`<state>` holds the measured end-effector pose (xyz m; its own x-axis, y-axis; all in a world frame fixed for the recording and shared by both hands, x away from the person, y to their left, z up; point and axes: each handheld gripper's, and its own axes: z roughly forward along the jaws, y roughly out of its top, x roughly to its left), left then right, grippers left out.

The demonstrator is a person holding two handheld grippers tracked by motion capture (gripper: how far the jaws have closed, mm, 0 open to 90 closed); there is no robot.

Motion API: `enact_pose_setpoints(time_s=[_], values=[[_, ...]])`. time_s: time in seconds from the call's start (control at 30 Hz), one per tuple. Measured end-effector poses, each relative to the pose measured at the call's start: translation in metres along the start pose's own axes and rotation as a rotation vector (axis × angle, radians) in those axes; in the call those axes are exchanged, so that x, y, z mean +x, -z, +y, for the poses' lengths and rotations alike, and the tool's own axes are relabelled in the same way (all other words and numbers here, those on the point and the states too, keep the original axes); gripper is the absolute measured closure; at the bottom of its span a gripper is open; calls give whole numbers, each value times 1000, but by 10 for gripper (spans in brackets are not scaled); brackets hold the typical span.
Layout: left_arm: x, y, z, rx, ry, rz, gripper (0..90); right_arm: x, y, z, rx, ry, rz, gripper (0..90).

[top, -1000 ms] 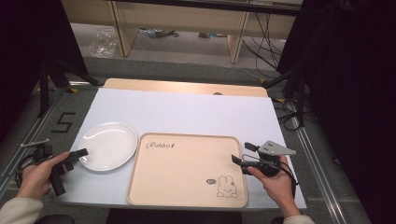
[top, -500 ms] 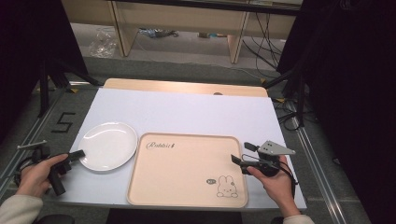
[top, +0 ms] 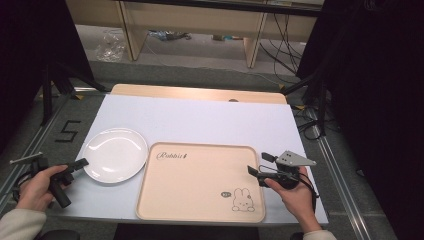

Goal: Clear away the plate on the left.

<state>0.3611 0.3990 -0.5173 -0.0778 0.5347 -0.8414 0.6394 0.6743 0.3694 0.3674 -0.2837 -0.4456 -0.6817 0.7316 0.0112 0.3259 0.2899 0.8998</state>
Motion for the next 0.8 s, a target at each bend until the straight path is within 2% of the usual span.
enact_pose_setpoints(time_s=[0.07, 0.1, 0.23, 0.27, 0.3, 0.5, 0.53, 0.57, 0.6, 0.7, 0.73, 0.77, 0.8], values=[[-1, 0, 0, -8, 14, -8, 871, 0, 0, 0, 0, -2, 1, 247], [0, 1, 0, -12, 18, -24, 871, 0, 0, 0, 1, -2, 1, 248], [0, 1, 1, -21, 21, -26, 872, 0, 0, 0, 1, -2, 1, 248], [-2, 2, 1, -16, 21, 13, 872, 0, 0, 0, 1, -2, 1, 248], [1, 2, 1, -22, 23, -30, 872, 0, 0, 0, 1, -4, 0, 248], [1, 4, 1, -30, 28, -16, 872, 0, 0, 0, 1, -4, 1, 248], [0, 4, 2, -26, 27, 8, 872, 0, 0, 0, 1, -4, 1, 248], [1, 4, 2, -34, 27, -23, 871, 0, 0, 0, 5, -11, 3, 248], [0, 5, 2, -32, 29, 7, 871, 0, 0, 0, 4, -11, 3, 248], [0, 6, 2, -35, 38, 9, 870, 0, 0, 0, 1, -4, 0, 248], [2, 6, 2, -44, 39, -30, 871, 0, 0, 0, 1, -5, 0, 248], [1, 7, 2, -46, 45, -22, 870, 0, 0, 0, 1, -4, 0, 249], [0, 8, 2, -45, 51, 6, 870, 0, 0, 0, 1, -4, 0, 248]])
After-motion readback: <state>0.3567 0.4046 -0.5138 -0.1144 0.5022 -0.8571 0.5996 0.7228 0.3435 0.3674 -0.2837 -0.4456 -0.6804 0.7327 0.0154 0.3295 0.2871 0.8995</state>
